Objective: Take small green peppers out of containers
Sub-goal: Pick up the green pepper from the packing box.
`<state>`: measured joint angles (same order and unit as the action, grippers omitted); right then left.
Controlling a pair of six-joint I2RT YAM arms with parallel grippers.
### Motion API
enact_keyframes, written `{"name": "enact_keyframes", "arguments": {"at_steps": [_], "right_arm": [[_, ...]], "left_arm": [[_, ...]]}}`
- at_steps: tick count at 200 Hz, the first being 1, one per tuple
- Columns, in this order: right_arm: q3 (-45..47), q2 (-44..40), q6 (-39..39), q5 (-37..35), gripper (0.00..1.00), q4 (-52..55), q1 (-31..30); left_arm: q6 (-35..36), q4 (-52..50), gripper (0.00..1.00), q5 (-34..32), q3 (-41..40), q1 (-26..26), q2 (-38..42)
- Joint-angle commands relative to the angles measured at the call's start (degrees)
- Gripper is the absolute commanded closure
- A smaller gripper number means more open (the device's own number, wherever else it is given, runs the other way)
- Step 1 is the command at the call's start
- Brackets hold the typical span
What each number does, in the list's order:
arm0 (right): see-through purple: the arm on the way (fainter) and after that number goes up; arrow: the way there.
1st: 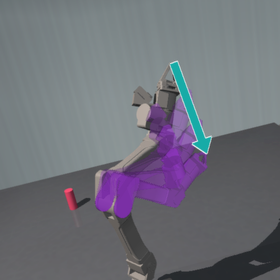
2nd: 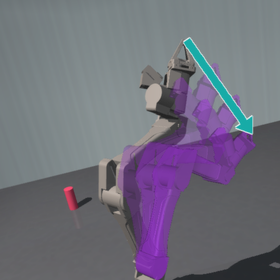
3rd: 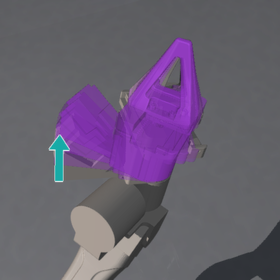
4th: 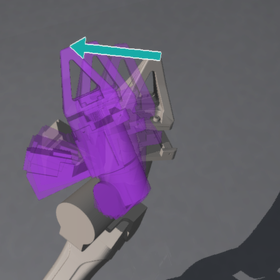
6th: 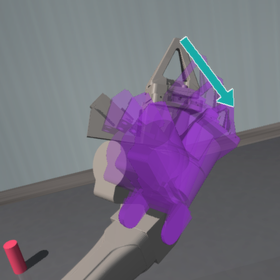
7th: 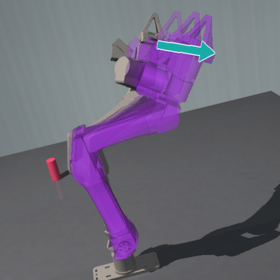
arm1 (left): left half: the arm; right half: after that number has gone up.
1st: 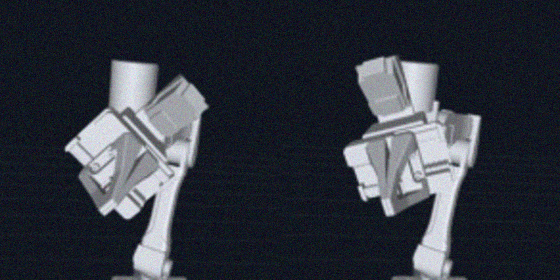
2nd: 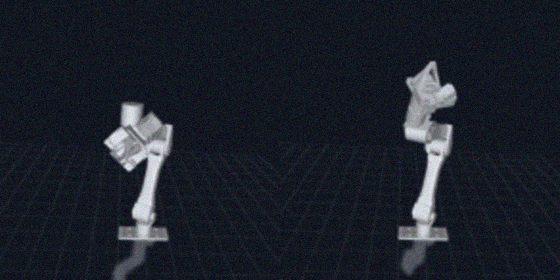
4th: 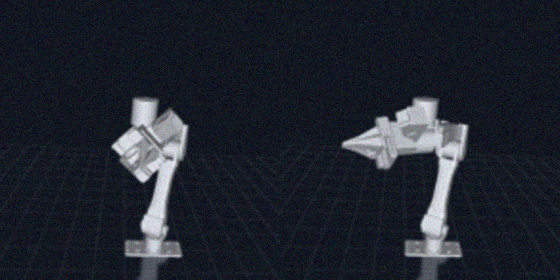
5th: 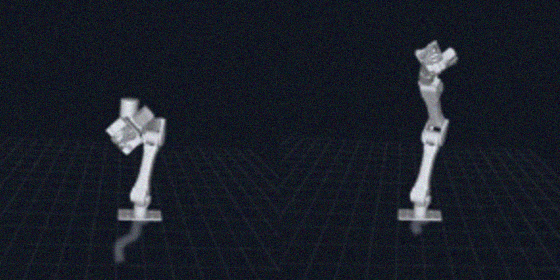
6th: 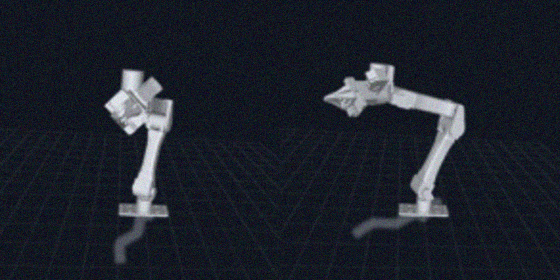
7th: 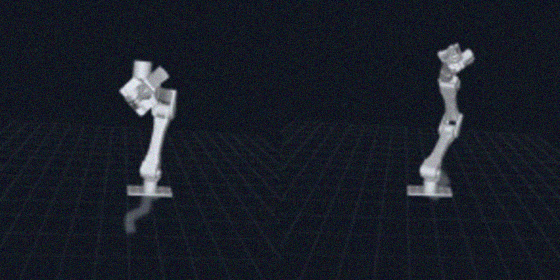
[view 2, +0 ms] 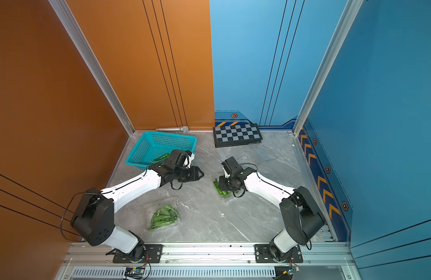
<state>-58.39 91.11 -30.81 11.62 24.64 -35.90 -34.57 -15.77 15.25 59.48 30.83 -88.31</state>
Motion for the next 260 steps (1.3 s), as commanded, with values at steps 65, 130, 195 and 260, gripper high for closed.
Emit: {"name": "enact_keyframes", "arguments": {"at_steps": [65, 130, 195, 260], "right_arm": [[-4.9, 6.0, 4.5, -4.8, 0.6, 3.7, -1.1], [-5.0, 8.2, 5.6, -3.7, 0.6, 4.5, -1.4], [-5.8, 9.8, 6.5, -3.7, 0.63, 5.5, -1.8], [-6.6, 10.5, 7.6, -2.8, 0.61, 6.4, -1.6]], "left_arm": [[-0.9, 1.7, 0.45, 1.4, 0.1, 0.2, -0.4], [-0.7, 1.7, 0.45, 1.9, -0.1, -0.9, -0.1], [-1.0, 2.6, 0.46, 2.9, -0.1, -1.9, 0.3], [-1.2, 3.2, 0.46, 3.4, -2.3, -2.6, 1.0]]}}
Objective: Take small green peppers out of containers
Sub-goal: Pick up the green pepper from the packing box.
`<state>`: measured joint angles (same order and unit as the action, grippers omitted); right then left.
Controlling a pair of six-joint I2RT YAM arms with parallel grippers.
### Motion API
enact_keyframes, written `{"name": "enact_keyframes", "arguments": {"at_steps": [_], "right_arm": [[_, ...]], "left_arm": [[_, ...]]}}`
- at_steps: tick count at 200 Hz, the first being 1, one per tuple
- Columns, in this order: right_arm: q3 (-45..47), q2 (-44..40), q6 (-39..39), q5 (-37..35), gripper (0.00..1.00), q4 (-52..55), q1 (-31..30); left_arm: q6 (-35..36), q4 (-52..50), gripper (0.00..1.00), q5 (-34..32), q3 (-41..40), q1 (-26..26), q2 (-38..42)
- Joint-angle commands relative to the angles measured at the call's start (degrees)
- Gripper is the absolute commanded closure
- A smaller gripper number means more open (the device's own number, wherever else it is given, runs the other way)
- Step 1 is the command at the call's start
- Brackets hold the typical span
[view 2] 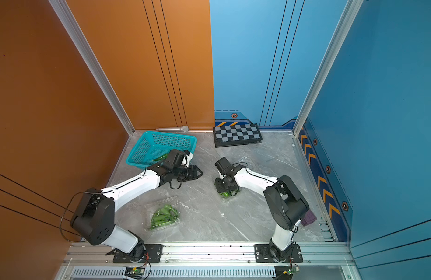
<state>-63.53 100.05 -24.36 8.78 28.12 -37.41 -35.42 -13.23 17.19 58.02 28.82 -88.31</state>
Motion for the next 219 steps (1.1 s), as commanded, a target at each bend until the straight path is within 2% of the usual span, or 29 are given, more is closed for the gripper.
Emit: {"name": "enact_keyframes", "arguments": {"at_steps": [1, 17, 46, 74, 121, 163, 219], "right_arm": [[-1.4, 1.6, 1.1, 0.1, 0.61, 2.9, -0.1], [-1.5, 2.0, 1.2, 0.3, 0.66, 3.1, -0.2], [-1.6, 1.3, 0.4, -0.3, 0.84, 3.1, -0.1], [-2.1, -0.5, 0.0, 0.1, 0.91, 3.3, 0.5], [-2.9, -5.8, -2.0, 2.5, 0.95, 3.3, 2.4], [-2.5, -10.2, -4.6, 9.4, 0.94, 3.1, 6.2], [-2.7, -15.1, -7.8, 13.5, 0.93, -0.1, 8.8]], "left_arm": [[-0.3, 0.6, 0.46, 1.4, -0.8, -0.6, 1.0], [-0.4, 0.8, 0.46, 1.6, -1.0, -0.7, 1.1], [-0.4, 1.2, 0.46, 1.7, -1.1, -1.0, 1.2], [-0.5, 1.2, 0.46, 1.9, -1.1, -1.2, 1.2], [-0.5, 1.3, 0.47, 1.7, -1.2, -1.6, 1.6], [-0.5, 1.3, 0.47, 2.0, -0.5, -1.9, 1.7], [-0.2, 1.3, 0.47, 2.5, -0.3, -3.3, 3.1]]}}
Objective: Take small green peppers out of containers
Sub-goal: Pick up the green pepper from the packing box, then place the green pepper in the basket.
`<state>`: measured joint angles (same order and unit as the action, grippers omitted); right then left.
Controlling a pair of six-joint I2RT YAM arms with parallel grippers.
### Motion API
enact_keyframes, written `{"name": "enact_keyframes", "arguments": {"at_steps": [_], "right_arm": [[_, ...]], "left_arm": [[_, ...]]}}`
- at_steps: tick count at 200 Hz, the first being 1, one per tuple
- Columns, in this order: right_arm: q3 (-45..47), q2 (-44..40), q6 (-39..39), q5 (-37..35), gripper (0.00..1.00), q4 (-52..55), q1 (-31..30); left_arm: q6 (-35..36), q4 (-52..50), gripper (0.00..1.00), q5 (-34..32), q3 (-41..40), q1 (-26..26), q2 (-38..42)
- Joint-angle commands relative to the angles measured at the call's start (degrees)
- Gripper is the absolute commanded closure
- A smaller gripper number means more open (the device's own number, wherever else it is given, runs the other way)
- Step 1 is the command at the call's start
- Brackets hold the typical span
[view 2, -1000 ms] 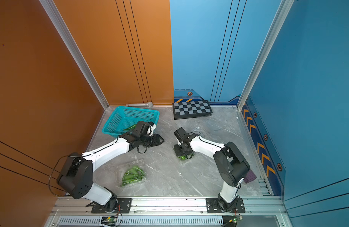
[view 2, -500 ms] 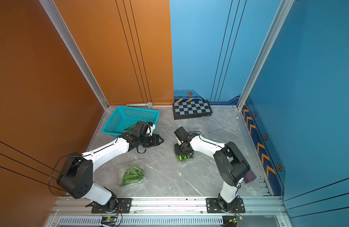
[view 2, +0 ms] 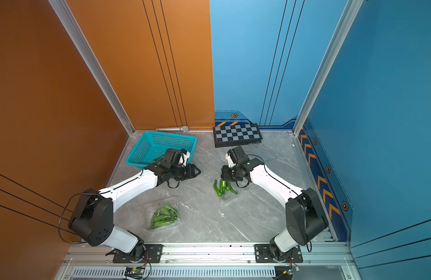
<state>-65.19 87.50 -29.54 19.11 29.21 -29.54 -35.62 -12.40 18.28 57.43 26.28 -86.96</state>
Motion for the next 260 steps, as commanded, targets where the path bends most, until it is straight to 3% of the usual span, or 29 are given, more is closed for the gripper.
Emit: {"name": "enact_keyframes", "arguments": {"at_steps": [1, 65, 114, 144, 186, 231, 260], "right_arm": [[-1.0, -2.7, -2.7, 3.3, 0.93, -1.2, 1.0], [-3.3, -7.7, -4.6, 6.7, 0.92, -1.2, 3.5], [-14.1, -1.9, -5.0, 8.8, 0.92, -3.6, 2.1], [-23.4, 6.9, -6.1, 11.3, 0.91, -9.7, -0.5], [-42.9, 23.3, -3.3, 12.4, 0.9, -9.9, -5.6], [-60.9, 41.4, -3.7, 13.2, 0.9, -10.0, -8.0], [-68.5, 50.6, -5.2, 13.9, 0.82, -11.8, -8.8]], "left_arm": [[0.0, 0.5, 0.47, 1.5, 0.3, -0.8, 1.7], [0.1, 0.3, 0.47, 0.4, -1.0, -3.9, 5.9], [0.6, -2.6, 0.47, -0.9, -1.2, -7.8, 12.2], [-0.2, -3.7, 0.46, -5.2, -4.5, -12.1, 19.0], [-0.2, -8.4, 0.46, -3.0, -7.0, -19.7, 25.1], [-0.9, -10.5, 0.45, -1.2, -10.4, -23.6, 31.3], [-0.6, -11.9, 0.43, -0.7, -11.4, -24.3, 34.4]]}}
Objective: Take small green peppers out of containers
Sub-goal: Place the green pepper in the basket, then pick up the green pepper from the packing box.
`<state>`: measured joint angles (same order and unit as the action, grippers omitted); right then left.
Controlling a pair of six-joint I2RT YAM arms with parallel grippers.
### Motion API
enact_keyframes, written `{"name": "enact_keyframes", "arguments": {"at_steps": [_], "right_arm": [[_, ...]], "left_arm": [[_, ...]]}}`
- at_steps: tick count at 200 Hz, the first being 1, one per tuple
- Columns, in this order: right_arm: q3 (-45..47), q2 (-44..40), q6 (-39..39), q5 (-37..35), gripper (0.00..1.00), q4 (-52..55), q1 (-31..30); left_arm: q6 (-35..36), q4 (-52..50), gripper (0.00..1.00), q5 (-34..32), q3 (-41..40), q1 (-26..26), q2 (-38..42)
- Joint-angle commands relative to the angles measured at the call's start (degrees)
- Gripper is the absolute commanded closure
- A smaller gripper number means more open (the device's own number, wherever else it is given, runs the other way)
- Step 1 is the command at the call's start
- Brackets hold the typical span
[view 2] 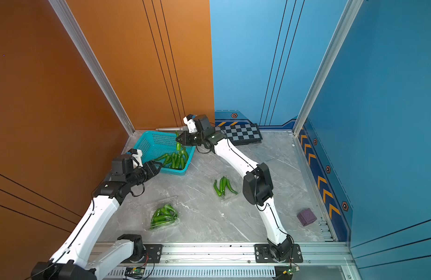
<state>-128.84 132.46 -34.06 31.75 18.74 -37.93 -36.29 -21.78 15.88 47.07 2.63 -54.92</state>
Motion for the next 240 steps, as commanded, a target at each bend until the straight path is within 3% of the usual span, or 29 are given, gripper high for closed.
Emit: {"name": "enact_keyframes", "arguments": {"at_steps": [1, 31, 64, 91, 127, 165, 202, 240], "right_arm": [[-5.0, 5.9, -0.7, 1.3, 0.82, -1.5, -0.5], [-7.9, 10.3, -0.6, 0.5, 0.54, -1.8, -0.2], [-6.3, 6.1, 5.2, -0.4, 0.37, 4.6, 0.4], [4.6, -4.2, 9.9, -3.7, 0.37, 6.2, 1.7], [29.1, -23.2, 10.7, -11.7, 0.38, 9.5, 4.5], [53.9, -39.1, 9.0, -19.2, 0.41, 11.8, 8.2], [66.6, -46.3, 5.6, -20.8, 0.46, 11.5, 9.2], [71.6, -46.5, 3.4, -19.7, 0.51, 8.7, 9.0]], "left_arm": [[0.0, -2.5, 0.43, 1.7, -1.1, -0.6, 2.4], [-0.1, -2.8, 0.43, 2.2, -2.0, -0.9, 3.1], [0.4, -2.7, 0.43, 2.0, -2.1, -0.4, 2.2], [2.2, -2.7, 0.43, 1.2, -0.2, 3.0, -0.6], [4.2, -2.4, 0.42, -3.0, 5.4, 13.7, -10.4], [3.6, 3.5, 0.42, -1.2, 10.7, 22.7, -22.2], [2.5, 5.9, 0.43, 0.9, 15.9, 27.3, -30.8], [1.7, 7.5, 0.43, 2.1, 17.9, 30.0, -35.9]]}}
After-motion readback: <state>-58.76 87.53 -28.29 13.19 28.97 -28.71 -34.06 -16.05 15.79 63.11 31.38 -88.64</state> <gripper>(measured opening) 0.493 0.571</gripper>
